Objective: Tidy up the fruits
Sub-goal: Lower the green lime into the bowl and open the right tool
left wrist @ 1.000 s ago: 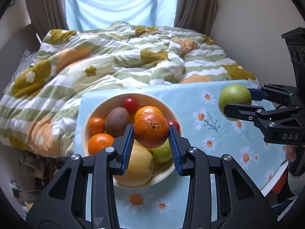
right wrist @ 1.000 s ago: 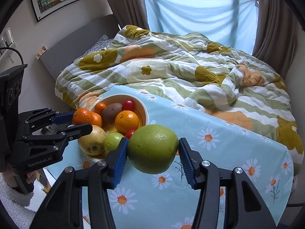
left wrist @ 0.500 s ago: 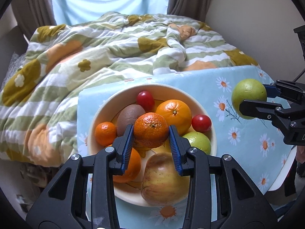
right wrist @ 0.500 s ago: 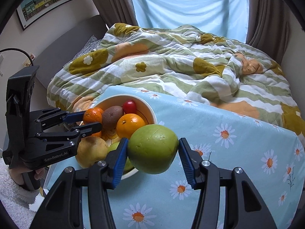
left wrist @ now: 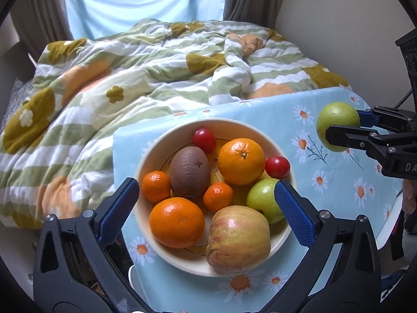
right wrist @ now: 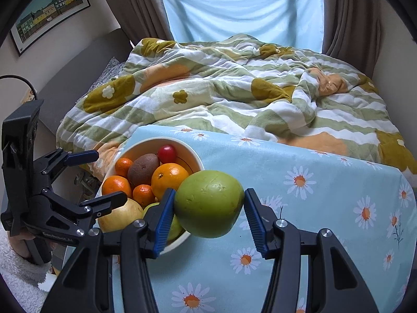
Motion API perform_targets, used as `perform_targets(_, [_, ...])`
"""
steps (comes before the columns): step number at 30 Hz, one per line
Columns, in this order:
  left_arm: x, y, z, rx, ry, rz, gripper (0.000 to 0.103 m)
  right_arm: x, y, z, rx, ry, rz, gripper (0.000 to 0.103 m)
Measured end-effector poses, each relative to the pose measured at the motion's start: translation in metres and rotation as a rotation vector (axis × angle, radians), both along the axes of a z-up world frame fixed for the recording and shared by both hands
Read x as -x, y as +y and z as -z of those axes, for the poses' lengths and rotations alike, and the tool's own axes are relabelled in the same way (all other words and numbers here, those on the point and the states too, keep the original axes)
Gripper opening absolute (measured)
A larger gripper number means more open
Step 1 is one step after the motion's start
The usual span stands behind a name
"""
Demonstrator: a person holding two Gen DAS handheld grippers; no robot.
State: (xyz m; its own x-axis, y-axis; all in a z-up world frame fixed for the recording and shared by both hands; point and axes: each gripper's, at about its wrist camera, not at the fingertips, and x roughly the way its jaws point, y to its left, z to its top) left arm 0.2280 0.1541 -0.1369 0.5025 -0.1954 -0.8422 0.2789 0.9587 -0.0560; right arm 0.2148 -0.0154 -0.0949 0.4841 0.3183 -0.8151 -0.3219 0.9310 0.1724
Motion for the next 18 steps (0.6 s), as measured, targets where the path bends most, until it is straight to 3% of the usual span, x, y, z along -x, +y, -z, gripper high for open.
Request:
perform_targets(10, [0.031, 0.028, -0.01, -0.015, 0.004, -0.064, 0.103, 0.0, 0.029, -0.007, -0.007, -0.014, -0.065, 0.049])
perform_targets(18, [0.054, 0.044, -0.012, -0.015, 0.008, -0.121, 0.103, -0.005, 0.065, 0.004, -0.025, 0.0, -0.16, 0.049])
